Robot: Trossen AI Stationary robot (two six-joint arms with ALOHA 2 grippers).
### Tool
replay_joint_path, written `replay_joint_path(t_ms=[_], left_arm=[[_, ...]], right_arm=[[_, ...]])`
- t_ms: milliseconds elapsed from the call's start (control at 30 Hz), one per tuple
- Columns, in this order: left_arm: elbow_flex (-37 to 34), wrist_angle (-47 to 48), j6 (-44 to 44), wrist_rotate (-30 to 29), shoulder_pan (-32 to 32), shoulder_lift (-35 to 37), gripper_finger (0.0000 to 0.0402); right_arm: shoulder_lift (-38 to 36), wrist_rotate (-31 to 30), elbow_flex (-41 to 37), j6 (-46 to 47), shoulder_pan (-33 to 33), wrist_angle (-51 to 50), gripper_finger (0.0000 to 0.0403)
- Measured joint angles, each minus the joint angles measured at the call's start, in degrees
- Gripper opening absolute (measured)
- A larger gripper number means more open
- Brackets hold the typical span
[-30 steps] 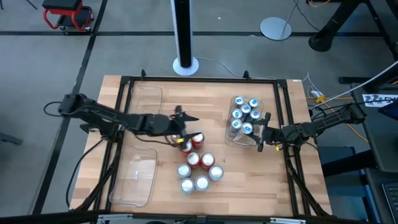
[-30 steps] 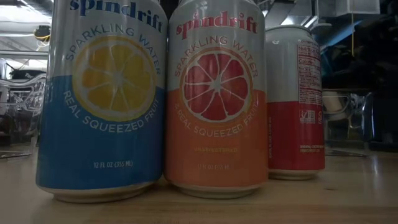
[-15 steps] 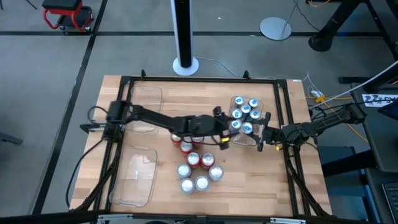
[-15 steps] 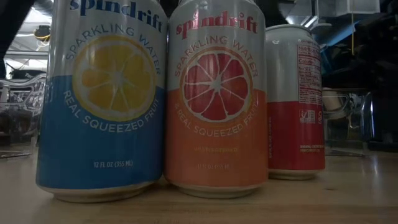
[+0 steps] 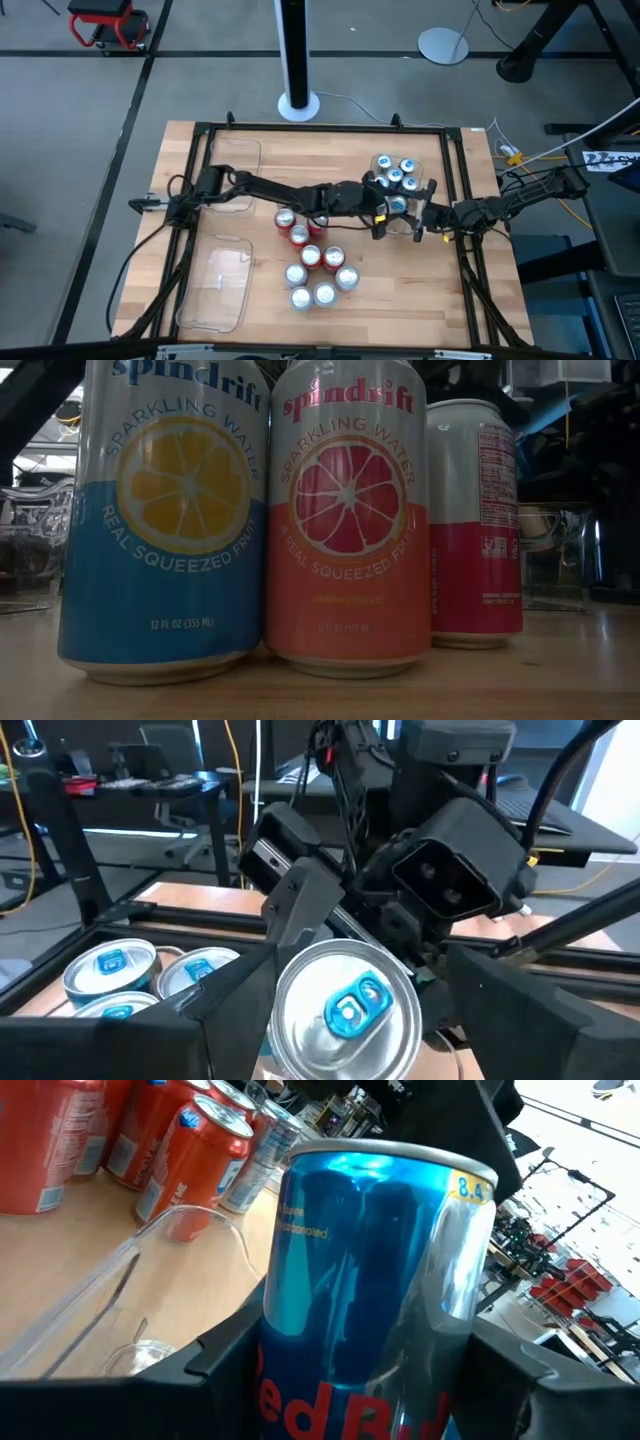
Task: Sort soda cans
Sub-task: Put the blue soda can in the middle right transparent bin
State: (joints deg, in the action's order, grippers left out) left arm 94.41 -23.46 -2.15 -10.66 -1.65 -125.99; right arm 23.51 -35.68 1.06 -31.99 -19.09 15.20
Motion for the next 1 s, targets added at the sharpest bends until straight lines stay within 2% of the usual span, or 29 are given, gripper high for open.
replay_joint_path(t_ms=[367, 900, 1000], left_arm=[[-0.1, 1.0, 3.0, -2.7, 0.1, -0.2, 0.0278], [-0.2, -4.4, 3.9, 0.4, 0.9, -0.2, 0.0277], [-0.2, -4.9, 4.0, 0.9, 1.3, -0.2, 0.0264]], right_arm=[[0.0, 0.7, 0.1, 0.1, 0.0, 2.3, 0.0246], [0.0, 3.1, 0.2, -1.3, 0.0, 6.2, 0.0246], [0.3, 3.2, 0.2, -1.2, 0.0, 6.7, 0.0246]])
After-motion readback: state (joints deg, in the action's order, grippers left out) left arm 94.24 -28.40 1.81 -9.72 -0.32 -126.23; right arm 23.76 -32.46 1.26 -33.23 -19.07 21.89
